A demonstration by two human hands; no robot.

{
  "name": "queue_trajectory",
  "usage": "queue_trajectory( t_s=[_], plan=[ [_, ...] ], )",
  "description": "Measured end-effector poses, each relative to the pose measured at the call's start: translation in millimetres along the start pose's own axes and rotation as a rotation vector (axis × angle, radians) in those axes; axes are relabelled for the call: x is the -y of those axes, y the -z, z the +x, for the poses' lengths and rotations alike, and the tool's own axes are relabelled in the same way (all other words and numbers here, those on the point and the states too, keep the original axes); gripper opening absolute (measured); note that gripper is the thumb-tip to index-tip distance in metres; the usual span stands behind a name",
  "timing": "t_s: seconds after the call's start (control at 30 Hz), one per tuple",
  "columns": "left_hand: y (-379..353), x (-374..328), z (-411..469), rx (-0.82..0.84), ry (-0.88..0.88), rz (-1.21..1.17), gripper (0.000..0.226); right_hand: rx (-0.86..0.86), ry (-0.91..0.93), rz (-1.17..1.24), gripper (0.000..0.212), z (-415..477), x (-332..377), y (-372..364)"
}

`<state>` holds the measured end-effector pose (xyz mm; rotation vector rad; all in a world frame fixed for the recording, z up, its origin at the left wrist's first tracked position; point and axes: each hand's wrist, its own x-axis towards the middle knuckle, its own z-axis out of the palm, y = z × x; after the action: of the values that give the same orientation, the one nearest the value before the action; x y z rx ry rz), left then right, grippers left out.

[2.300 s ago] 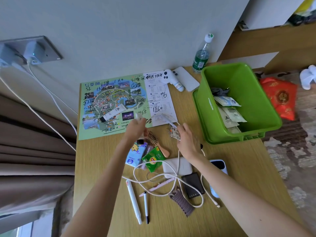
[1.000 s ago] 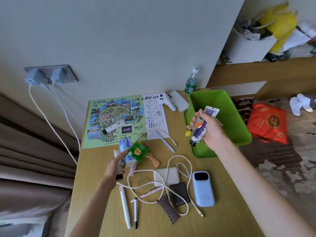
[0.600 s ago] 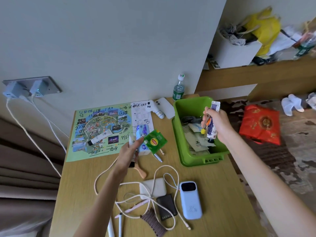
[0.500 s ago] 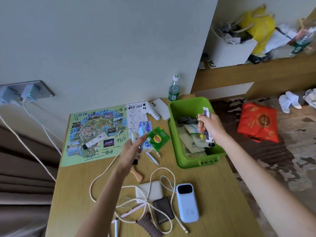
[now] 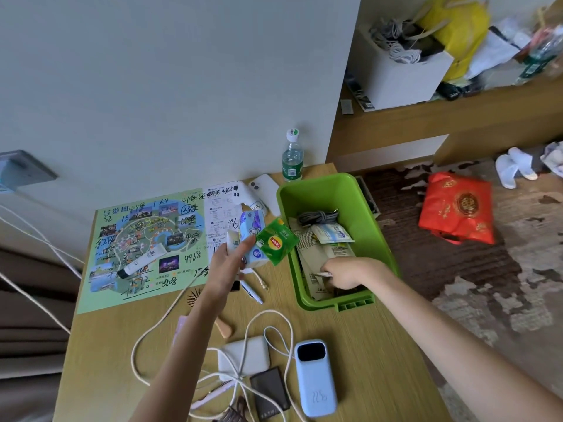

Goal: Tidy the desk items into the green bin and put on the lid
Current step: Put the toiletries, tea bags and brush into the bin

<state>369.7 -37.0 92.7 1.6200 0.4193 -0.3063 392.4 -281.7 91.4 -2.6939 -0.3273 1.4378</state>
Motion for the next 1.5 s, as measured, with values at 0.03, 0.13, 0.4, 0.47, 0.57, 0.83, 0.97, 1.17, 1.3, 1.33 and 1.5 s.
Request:
queue_trajectory(
  t_s=[0.03,0.13,0.4,0.47,0.57,0.83,0.97,1.17,1.3,1.33,1.5],
  plan=[
    [-1,0,1,-0.01,0.007,-0.005,0.049,0.008,0.001,0.0,0.027,-2,0,5],
    [-3,-2,3,-0.025,0.001,-0.006,0.049,-0.069,0.006,0.222,0.024,-7,-6,20],
    [-21,-19,0,-0.026,-0.045,0.033,0.044,-0.513,-0.12,0.293,0.061,-4,-16,39],
    [-29,-23,-1,-0.033,-0.067,0.046,0.036,-0.511,-0.099,0.195,0.059,-2,-17,31],
    [-46,-30,-4,-0.056,-0.052,0.051,0.046,-0.805,0.136,0.508,0.04,-11,-12,24],
    [-71,-49,-3,-0.14,-0.016,0.125,0.056,-0.815,0.381,1.339,0.027,-40,-17,30],
    [-75,-51,-5,-0.136,-0.007,0.161,0.06,-1.039,0.264,1.092,0.024,-36,-44,34],
    [-90,-55,-12,-0.139,-0.039,0.339,0.073,-0.748,0.255,0.607,0.025,-28,-47,16],
    [-109,-48,-21,-0.009,-0.073,0.452,0.055,-0.366,0.44,1.487,0.042,-35,-38,17],
    [-113,-47,-22,0.034,-0.063,0.426,0.046,-0.323,0.427,1.513,0.05,-36,-37,15],
    [-116,-50,-24,-0.004,-0.101,0.365,0.034,-0.678,0.243,1.502,0.031,-20,-34,8]
  ],
)
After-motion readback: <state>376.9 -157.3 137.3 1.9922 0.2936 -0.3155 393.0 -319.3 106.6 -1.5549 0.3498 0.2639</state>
